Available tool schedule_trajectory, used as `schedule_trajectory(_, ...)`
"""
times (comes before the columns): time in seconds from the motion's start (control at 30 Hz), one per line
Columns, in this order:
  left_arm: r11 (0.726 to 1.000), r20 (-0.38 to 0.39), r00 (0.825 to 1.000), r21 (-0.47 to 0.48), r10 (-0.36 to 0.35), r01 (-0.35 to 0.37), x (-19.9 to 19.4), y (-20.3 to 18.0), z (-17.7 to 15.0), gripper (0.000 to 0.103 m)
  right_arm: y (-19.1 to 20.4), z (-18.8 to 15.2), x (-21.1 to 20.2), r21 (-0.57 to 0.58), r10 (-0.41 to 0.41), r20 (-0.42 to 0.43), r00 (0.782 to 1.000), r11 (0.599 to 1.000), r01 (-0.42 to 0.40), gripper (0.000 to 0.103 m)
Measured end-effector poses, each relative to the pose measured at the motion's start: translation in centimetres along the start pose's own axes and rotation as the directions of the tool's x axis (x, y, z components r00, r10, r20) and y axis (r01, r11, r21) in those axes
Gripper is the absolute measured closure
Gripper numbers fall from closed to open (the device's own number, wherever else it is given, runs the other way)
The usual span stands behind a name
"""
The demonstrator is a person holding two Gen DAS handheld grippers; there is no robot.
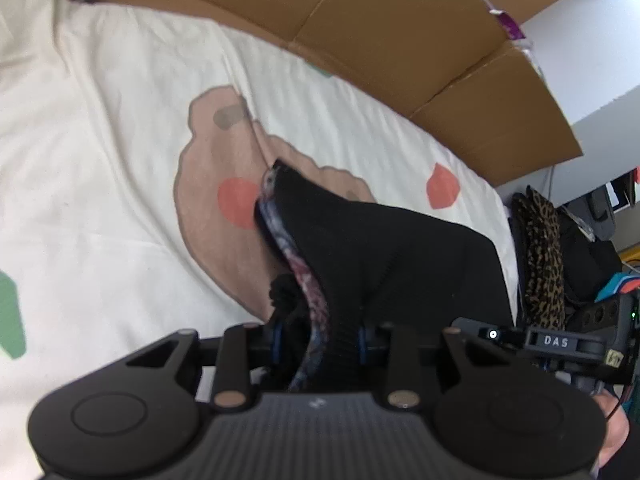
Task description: Fold clothes
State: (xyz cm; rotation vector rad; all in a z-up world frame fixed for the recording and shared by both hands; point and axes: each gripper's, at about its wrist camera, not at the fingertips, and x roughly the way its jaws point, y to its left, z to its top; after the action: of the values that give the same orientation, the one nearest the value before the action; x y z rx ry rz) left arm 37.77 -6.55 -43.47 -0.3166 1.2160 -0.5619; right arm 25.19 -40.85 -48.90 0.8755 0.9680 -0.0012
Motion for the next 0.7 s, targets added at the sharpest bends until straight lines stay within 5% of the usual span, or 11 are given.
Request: schedule_trajectory(0.7,0.993,0.131,0.988,0.067,0.087,-0.096,-10.3,-9.3,0.0,0.070,9.3,-0.1,-9.9,-0.192,-0.031,0.085,0.996,0.980,0.047,0.096)
